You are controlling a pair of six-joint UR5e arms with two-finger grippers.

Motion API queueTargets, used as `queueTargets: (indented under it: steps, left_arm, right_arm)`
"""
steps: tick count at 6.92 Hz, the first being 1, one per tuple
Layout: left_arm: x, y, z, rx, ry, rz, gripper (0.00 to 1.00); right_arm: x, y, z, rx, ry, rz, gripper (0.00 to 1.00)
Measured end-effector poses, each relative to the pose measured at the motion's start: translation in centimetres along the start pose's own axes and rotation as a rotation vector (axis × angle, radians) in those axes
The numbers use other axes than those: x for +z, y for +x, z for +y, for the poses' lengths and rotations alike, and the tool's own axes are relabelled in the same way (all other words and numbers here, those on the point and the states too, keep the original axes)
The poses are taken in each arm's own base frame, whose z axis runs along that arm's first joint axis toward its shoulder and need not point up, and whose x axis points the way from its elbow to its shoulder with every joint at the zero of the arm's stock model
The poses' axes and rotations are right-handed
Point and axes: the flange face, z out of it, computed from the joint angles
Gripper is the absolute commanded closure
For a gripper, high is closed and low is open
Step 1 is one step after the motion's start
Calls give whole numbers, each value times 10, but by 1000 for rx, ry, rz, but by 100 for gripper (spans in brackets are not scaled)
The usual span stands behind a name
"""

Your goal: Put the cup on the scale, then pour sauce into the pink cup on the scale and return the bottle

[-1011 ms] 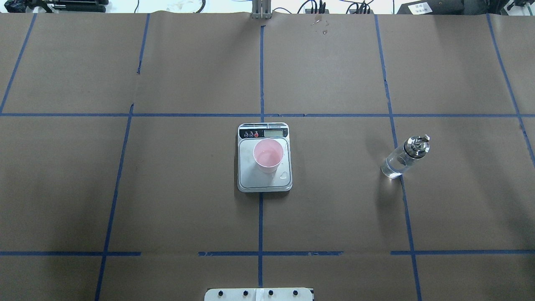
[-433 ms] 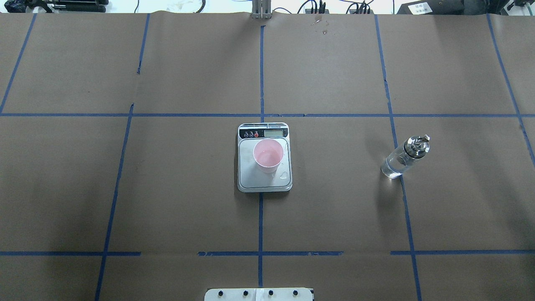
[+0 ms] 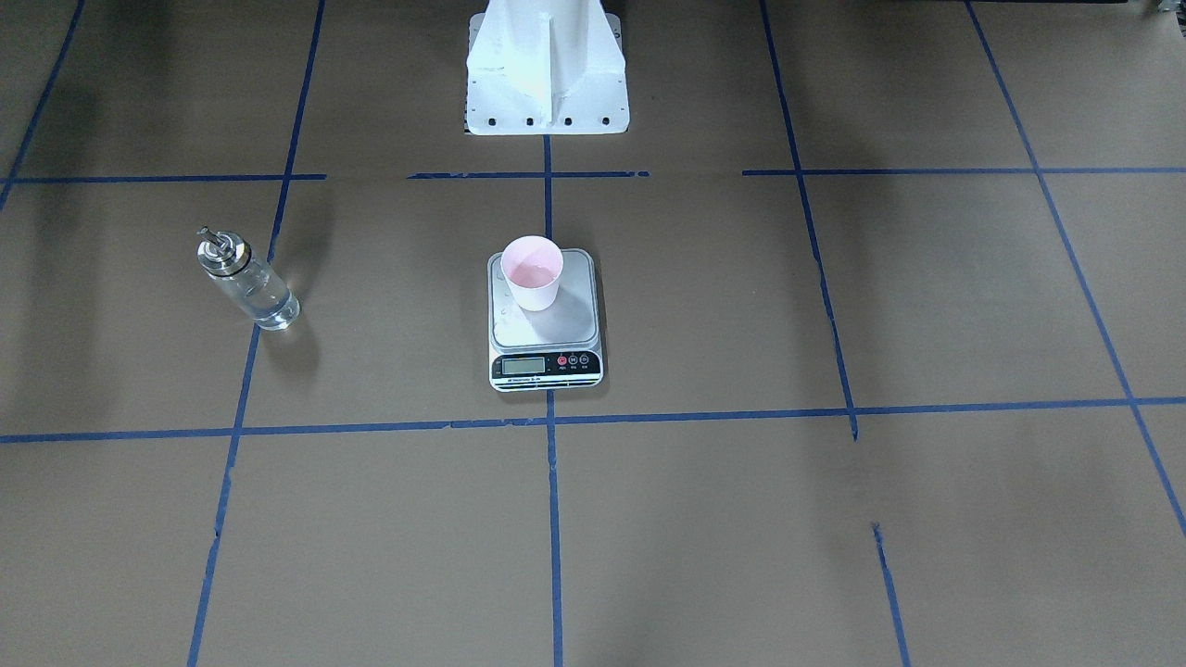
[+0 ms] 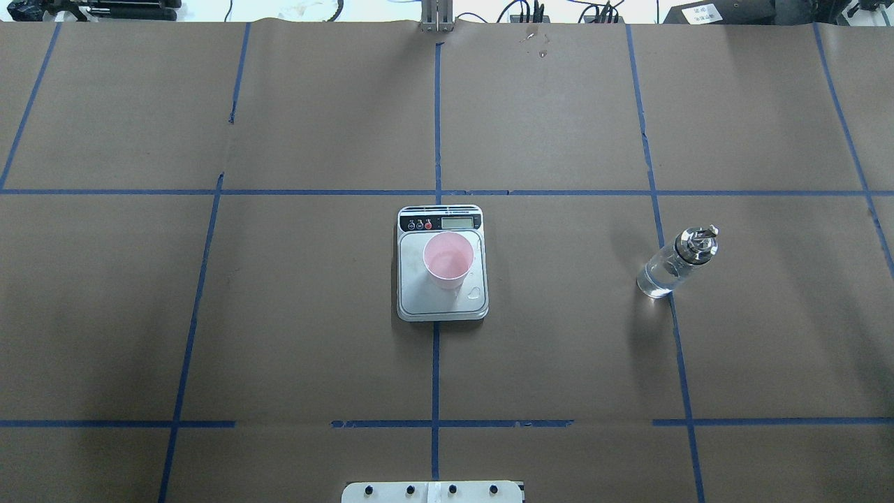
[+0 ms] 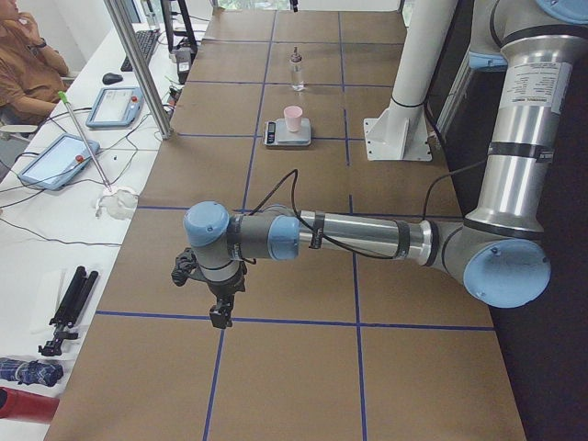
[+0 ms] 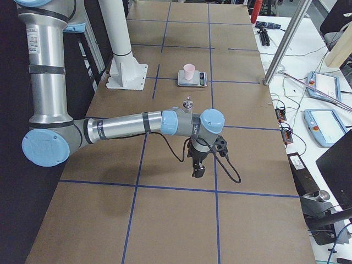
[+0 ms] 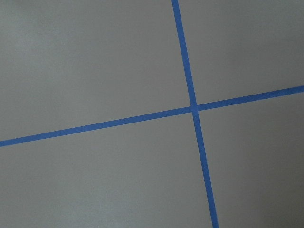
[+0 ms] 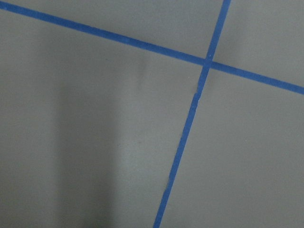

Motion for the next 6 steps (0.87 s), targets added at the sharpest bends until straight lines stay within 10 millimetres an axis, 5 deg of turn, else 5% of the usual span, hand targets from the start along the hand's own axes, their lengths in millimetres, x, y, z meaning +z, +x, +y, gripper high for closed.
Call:
queueTargets:
  steps: [2,6]
  left_arm:
    - [1,1,0,2,-3,0,0]
    - [2,2,-1,4,-4,-1,0]
  right_arm:
    - [18,16,3,-38,43,12,0]
    - [20,18,6,-41,57,13,0]
